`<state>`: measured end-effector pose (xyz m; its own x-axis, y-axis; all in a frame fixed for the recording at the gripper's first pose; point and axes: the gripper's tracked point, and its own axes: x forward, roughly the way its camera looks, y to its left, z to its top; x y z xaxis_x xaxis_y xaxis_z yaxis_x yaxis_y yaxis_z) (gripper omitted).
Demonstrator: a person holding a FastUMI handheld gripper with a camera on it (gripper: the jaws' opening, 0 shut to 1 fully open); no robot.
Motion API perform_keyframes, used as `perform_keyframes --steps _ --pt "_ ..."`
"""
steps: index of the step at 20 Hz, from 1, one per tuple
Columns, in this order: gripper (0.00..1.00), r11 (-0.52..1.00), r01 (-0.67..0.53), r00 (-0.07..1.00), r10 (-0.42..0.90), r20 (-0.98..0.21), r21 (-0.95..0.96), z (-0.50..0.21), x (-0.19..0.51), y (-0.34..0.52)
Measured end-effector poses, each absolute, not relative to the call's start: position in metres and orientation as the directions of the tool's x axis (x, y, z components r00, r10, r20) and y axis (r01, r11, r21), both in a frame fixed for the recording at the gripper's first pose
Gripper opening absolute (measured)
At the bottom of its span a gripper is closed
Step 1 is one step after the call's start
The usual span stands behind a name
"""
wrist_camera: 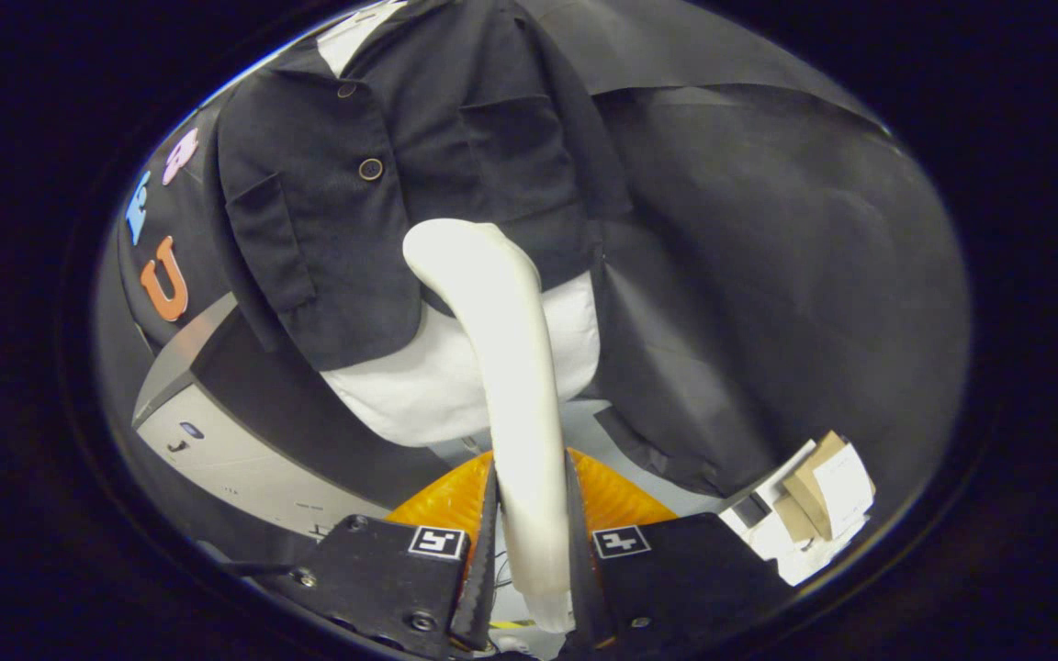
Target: Iron the clothes twice with a garment steamer, once on the left side and once on the right side.
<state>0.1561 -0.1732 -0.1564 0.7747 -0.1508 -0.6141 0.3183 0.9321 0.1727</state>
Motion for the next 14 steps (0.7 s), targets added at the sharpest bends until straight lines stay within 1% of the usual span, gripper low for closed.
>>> perform_keyframes --steps 4,6,10,14 --pt "0.37 0.916 0.364 0.764 -0.188 -0.617 0.171 -0.168 0.091 -0.146" --pt "0.37 0.916 0.367 0.768 -0.200 -0.608 0.163 -0.167 0.063 -0.127" --pt "0.37 0.930 0.330 0.785 -0.173 -0.595 0.164 -0.157 0.008 -0.073" --pt "0.37 0.961 0.246 0.808 -0.129 -0.575 0.129 -0.140 -0.031 -0.025"
